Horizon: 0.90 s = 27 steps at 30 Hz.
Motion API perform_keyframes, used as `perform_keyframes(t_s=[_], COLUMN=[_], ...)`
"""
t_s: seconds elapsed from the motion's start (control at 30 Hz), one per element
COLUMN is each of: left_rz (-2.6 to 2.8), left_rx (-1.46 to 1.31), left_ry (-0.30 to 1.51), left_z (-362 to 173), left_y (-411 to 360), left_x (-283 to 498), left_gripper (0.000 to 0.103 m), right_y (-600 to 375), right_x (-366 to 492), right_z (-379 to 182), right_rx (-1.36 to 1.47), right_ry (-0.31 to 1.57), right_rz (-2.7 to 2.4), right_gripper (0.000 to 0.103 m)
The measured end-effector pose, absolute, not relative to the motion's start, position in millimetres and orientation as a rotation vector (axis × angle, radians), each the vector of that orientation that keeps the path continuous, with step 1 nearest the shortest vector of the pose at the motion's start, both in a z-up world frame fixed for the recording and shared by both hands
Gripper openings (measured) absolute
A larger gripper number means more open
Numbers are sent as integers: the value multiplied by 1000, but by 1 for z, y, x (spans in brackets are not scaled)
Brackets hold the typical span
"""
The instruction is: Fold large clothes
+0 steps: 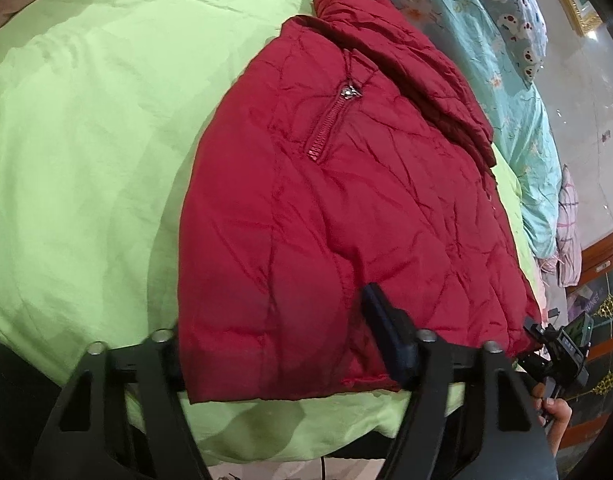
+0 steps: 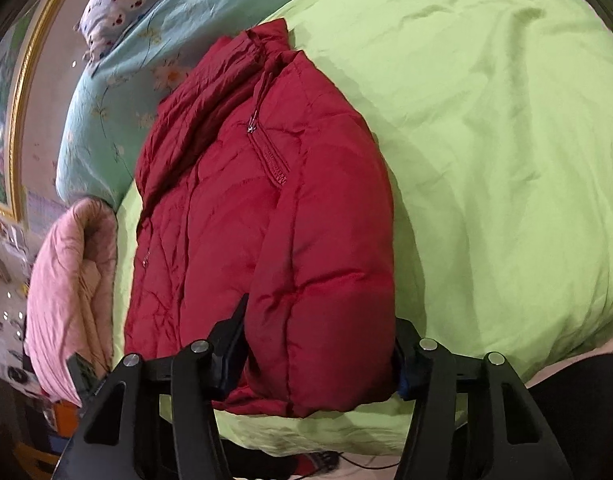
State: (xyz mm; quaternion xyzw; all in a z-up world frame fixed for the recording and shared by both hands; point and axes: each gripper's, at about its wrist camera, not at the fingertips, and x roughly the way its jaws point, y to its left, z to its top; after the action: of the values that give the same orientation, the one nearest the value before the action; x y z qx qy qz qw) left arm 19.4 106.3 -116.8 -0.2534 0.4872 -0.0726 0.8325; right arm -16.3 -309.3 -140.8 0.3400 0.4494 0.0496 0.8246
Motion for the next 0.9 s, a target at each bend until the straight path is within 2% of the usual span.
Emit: perform_keyframes(t_s=[0.03, 0.13, 0.23, 0.4, 0.63, 0.9], left_rz=[-165, -193, -200, -227, -264, -311], left_rx=[-538, -523, -496, -516, -515, -490], left_ry=[1029, 1005, 984, 954, 901, 792], left_z=[-116, -111, -105, -95, -68, -21], left_y=[106, 101, 96, 98, 95, 92], left_x=[19, 18, 18, 18, 18, 37], left_gripper=[49, 28, 20, 16, 15, 14], right_y=[-309, -307, -302, -301, -301, -300], right_x=[-16, -17, -15, -13, -15, -2], right_z=[-141, -138, -133, -125, -112, -72], right_rx=[724, 716, 678, 657, 664, 662], right_ry=[952, 937, 924, 898, 861, 762], right_rz=[106, 121, 134, 163, 204, 269], right_gripper=[54, 36, 26, 19, 17, 15])
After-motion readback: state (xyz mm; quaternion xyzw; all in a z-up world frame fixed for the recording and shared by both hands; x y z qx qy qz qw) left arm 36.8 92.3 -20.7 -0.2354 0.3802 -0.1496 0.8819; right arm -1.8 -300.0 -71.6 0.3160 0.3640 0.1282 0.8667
